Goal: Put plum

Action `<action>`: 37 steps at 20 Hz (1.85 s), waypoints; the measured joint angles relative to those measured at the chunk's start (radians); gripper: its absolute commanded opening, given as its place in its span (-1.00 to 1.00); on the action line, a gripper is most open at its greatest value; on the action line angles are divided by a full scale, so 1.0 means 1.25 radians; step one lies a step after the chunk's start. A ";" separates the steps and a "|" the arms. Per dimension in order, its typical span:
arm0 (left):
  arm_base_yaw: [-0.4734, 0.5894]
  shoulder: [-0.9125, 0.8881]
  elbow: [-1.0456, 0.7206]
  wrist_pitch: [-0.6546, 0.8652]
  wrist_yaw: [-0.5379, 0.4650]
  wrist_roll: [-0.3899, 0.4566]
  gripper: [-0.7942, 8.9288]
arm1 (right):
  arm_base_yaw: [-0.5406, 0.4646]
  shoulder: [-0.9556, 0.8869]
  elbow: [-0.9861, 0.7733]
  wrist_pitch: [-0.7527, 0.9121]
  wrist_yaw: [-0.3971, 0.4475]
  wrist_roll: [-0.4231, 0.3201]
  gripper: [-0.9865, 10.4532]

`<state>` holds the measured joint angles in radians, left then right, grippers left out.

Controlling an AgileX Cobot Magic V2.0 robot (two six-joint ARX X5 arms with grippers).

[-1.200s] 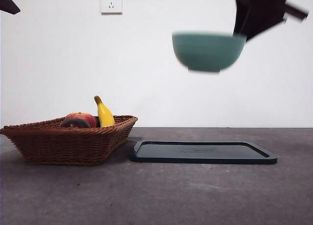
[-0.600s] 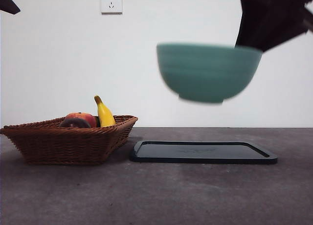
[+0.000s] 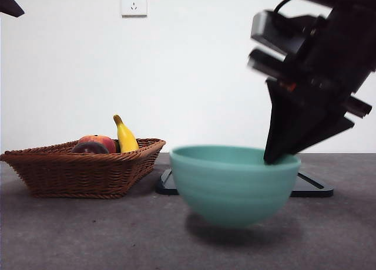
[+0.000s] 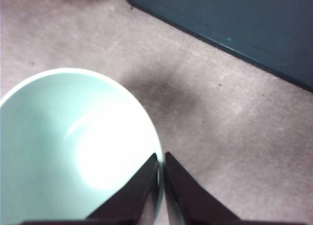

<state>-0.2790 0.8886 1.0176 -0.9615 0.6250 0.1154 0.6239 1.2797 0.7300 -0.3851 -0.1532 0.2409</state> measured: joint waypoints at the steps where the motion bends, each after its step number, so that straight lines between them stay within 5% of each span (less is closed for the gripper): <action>1: 0.000 0.000 0.000 0.000 0.000 0.000 -0.07 | 0.004 0.015 0.000 0.000 0.011 0.000 -0.81; 9: 0.000 0.000 0.000 0.000 0.000 0.000 -0.07 | 0.006 0.045 0.000 0.000 0.020 0.000 -0.81; 13: 0.000 0.000 0.000 0.000 0.000 0.000 -0.07 | 0.010 0.045 0.000 -0.002 0.018 0.002 -0.42; 17: 0.000 0.000 0.000 0.000 0.000 0.000 -0.07 | 0.010 0.035 0.000 -0.015 0.019 0.021 -0.41; 27: 0.000 0.000 0.000 -0.001 0.000 0.000 -0.07 | 0.009 -0.277 0.037 -0.148 0.014 0.023 -0.41; 37: 0.000 0.000 0.000 -0.038 0.000 -0.001 -0.07 | 0.010 -0.486 0.048 -0.395 -0.190 0.023 -0.41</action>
<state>-0.2790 0.8886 1.0176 -1.0084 0.6250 0.1146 0.6361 0.6724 0.7902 -0.8787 -0.3901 0.2699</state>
